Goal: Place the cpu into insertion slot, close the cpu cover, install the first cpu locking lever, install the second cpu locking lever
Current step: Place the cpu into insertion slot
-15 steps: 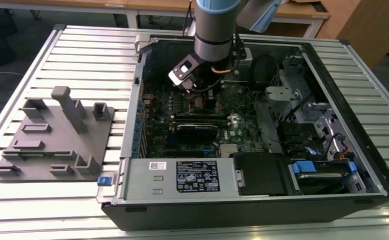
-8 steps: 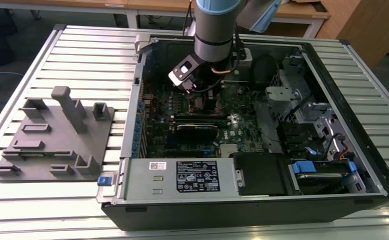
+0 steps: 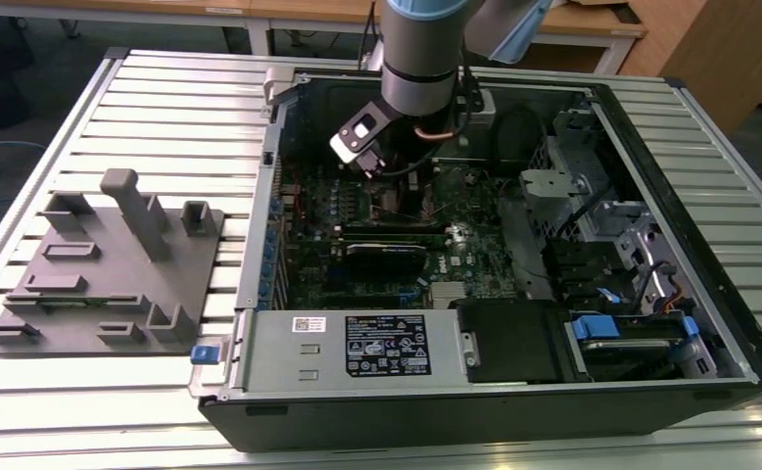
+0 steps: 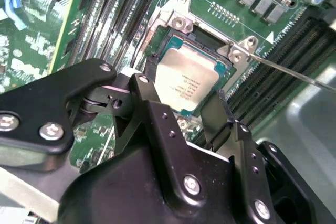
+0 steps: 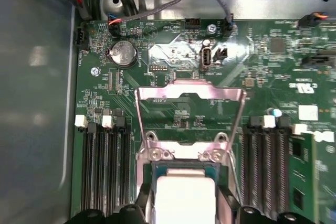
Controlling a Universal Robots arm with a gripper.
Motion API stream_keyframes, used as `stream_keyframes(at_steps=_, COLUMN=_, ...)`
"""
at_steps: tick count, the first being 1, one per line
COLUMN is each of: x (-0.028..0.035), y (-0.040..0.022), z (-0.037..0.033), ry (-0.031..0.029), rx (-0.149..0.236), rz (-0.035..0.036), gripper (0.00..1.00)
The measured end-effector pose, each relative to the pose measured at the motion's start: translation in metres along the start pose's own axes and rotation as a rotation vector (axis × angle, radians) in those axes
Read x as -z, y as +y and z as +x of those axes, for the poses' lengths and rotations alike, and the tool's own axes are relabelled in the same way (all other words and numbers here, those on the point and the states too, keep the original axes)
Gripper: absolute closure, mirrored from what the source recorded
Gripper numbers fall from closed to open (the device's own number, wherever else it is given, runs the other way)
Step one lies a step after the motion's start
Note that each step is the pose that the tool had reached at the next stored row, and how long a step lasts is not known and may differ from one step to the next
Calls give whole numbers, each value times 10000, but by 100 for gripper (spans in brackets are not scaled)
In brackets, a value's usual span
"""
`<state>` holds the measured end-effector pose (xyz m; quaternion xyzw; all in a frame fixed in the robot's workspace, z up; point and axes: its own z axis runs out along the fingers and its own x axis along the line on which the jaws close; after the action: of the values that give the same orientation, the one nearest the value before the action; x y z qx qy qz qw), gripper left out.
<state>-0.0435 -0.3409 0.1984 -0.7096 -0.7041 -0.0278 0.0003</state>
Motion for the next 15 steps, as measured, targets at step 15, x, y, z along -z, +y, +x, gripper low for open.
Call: stream_keyframes(at_steps=15, x=163, y=6, z=6, ry=0, rx=1, rz=0, gripper=48)
